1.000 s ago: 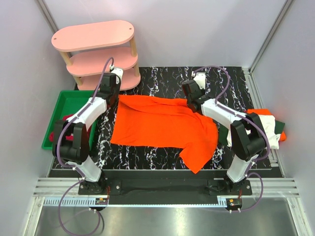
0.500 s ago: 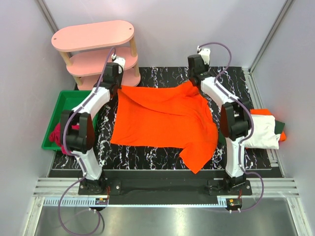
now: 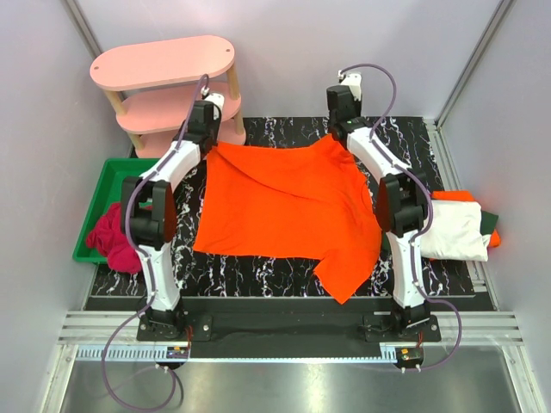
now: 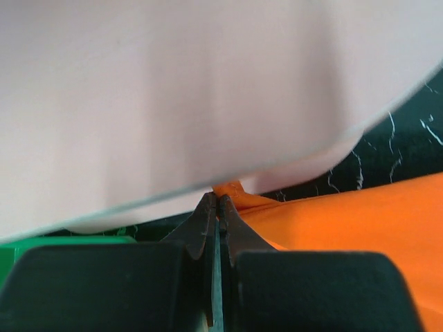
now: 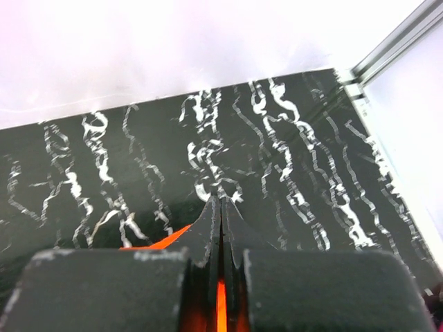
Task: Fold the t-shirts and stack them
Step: Flatten out the tshirt, then fold the flattened tshirt in 1/3 of the way
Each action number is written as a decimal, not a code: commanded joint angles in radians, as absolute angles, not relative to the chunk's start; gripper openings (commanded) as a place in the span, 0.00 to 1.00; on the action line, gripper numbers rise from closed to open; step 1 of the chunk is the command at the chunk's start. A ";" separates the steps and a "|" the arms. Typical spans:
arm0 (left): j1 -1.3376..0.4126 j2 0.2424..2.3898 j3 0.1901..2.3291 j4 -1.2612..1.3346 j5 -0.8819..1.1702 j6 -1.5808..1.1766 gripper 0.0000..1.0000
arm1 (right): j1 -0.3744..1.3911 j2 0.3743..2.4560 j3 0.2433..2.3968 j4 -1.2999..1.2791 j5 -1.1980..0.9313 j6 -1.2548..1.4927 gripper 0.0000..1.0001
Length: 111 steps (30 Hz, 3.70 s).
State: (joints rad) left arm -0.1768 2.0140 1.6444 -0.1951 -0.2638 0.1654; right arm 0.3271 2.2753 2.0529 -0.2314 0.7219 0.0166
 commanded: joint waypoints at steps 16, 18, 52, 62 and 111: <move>-0.138 2.105 1.816 -0.183 -0.282 0.179 0.00 | 0.285 2.247 2.142 -0.086 0.762 -0.075 0.00; -0.137 2.097 1.806 -0.173 -0.279 0.181 0.00 | 0.287 2.218 2.086 -0.069 0.765 -0.068 0.00; -0.123 1.953 1.634 -0.114 -0.276 0.173 0.00 | 0.282 1.936 1.632 0.112 0.801 -0.083 0.00; -0.115 1.913 1.592 -0.135 -0.273 0.176 0.00 | 0.282 1.852 1.496 0.120 0.804 -0.055 0.00; -0.115 1.887 1.325 -0.380 -0.198 0.226 0.00 | 0.327 1.680 1.051 -0.245 0.741 0.333 0.00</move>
State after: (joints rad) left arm -0.1307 1.8439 1.2995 -0.3382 -0.2092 0.2104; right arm 0.3214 1.6951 1.0462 -0.1940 0.7315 0.2893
